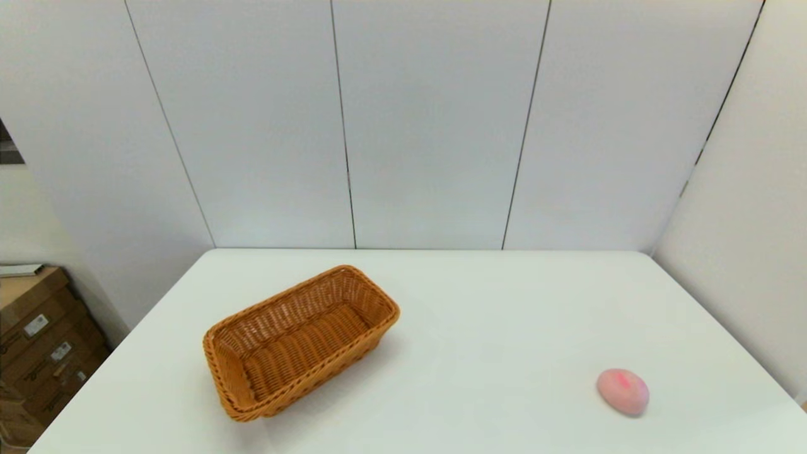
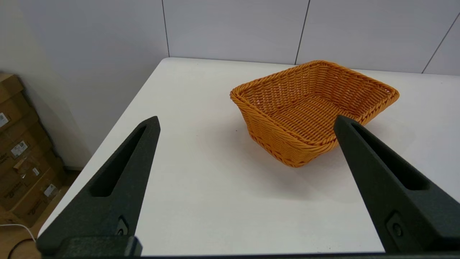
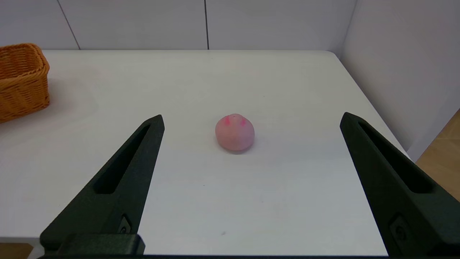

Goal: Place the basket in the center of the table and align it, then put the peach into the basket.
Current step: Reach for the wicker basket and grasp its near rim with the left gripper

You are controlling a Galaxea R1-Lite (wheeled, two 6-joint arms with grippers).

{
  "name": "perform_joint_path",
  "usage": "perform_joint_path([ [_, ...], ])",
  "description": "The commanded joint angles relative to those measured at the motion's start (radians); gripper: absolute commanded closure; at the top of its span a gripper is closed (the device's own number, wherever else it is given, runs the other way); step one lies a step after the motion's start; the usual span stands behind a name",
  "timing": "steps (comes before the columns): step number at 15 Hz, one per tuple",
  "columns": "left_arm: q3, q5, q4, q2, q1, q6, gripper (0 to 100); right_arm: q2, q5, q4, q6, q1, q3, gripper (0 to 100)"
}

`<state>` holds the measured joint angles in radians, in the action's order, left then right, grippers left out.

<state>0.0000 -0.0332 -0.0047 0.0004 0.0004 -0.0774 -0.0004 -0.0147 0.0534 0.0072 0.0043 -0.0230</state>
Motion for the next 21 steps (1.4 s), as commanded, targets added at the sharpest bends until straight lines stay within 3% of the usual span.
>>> perform_joint_path([
  [1, 0.000, -0.002, -0.003, -0.002, 0.001, 0.004, 0, -0.001, -0.001, 0.000, 0.004, 0.000, 0.000, 0],
  [3, -0.080, 0.001, 0.005, 0.003, 0.000, -0.019, 0, 0.000, -0.001, 0.000, 0.007, 0.000, 0.000, 0],
  [5, -0.295, 0.013, 0.061, 0.145, -0.002, -0.163, 0, -0.001, -0.001, 0.000, -0.001, 0.000, 0.000, 0],
  [8, -0.517, 0.021, 0.115, 0.543, 0.006, -0.377, 0, -0.001, -0.001, 0.000, 0.000, 0.000, 0.000, 0],
  [10, -0.607, -0.010, 0.241, 0.928, 0.004, -0.512, 0, -0.001, -0.001, 0.000, 0.000, 0.000, 0.000, 0],
  [16, -0.681, -0.008, 0.290, 1.632, -0.019, -0.714, 0, -0.001, 0.001, 0.000, 0.004, 0.000, 0.000, 0],
  [21, -0.752, 0.036, 0.290, 1.800, -0.102, -0.809, 0, -0.001, -0.001, 0.000, 0.007, 0.000, 0.000, 0],
])
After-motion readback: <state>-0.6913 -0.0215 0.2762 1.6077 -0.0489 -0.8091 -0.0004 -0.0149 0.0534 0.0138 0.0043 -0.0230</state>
